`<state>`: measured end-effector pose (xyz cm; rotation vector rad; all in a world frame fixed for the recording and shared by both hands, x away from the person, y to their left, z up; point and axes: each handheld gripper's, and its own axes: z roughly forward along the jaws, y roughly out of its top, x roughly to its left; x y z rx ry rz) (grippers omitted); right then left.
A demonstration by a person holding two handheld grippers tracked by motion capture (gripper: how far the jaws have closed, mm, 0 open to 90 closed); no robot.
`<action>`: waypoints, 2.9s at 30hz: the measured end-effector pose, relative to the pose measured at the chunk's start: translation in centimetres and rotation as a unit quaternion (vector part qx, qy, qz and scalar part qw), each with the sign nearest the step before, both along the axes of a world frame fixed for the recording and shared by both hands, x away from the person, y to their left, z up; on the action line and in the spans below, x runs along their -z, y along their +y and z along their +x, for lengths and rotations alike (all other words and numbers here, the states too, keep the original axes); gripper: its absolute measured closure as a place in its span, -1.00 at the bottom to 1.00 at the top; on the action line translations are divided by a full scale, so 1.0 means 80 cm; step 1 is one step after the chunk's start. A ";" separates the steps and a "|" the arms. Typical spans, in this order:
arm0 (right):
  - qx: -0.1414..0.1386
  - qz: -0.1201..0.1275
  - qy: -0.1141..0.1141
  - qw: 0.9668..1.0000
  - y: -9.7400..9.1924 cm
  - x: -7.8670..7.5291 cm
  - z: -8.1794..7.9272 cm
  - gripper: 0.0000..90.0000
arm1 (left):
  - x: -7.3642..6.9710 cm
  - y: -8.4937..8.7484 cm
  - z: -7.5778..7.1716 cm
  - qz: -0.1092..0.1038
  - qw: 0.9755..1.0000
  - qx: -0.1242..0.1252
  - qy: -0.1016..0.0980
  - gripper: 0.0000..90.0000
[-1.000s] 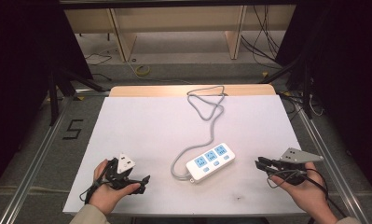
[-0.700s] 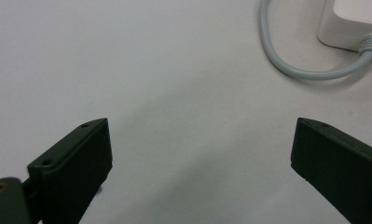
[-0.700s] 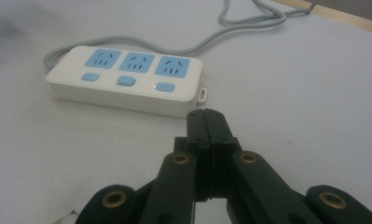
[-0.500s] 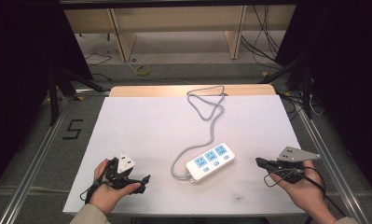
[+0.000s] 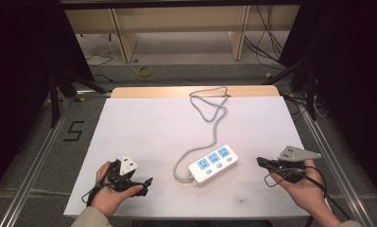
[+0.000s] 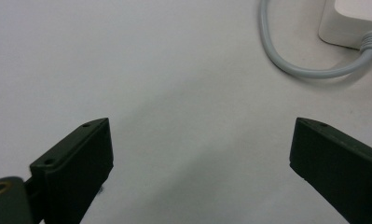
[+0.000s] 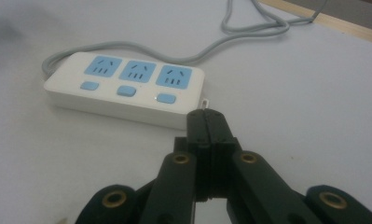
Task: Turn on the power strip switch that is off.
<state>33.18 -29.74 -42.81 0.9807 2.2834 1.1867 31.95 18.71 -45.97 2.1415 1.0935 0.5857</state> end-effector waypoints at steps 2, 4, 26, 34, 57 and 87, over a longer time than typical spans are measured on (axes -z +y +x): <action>-0.004 -0.001 -0.001 1.000 0.002 0.000 0.001 1.00 | 0.000 0.000 0.000 0.001 1.000 0.000 0.001 -0.88; -0.006 -0.001 0.000 1.000 0.005 0.000 0.002 1.00 | 0.000 0.000 0.000 0.000 1.000 0.000 0.000 -0.88; -0.025 -0.004 0.001 1.000 0.027 -0.003 0.008 1.00 | 0.000 -0.001 0.000 0.001 1.000 0.001 -0.003 -0.86; -0.033 -0.006 0.003 0.999 0.036 -0.003 0.011 1.00 | -0.001 -0.001 0.000 0.002 1.000 0.002 -0.004 -0.86; -0.052 -0.012 0.010 0.999 0.060 -0.003 0.020 1.00 | -0.001 -0.003 0.000 0.005 1.000 0.005 -0.010 -0.86; -0.075 -0.021 0.026 0.997 0.089 -0.004 0.033 1.00 | -0.001 -0.005 0.000 0.005 1.000 0.007 -0.012 -0.85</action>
